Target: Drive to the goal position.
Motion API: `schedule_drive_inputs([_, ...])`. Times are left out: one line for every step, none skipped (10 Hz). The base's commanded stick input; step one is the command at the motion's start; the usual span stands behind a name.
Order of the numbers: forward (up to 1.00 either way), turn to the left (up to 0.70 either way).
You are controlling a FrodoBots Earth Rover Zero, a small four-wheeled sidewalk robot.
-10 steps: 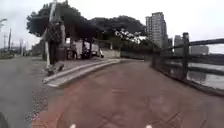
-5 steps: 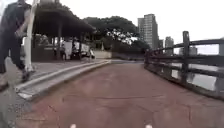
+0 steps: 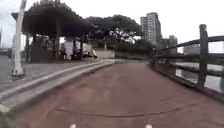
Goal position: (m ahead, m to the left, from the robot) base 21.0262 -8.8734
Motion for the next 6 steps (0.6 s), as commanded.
schedule_drive_inputs([1.00,0.00])
schedule_drive_inputs([1.00,0.00])
schedule_drive_inputs([1.00,0.00])
schedule_drive_inputs([1.00,0.00])
schedule_drive_inputs([1.00,0.00])
schedule_drive_inputs([1.00,0.00])
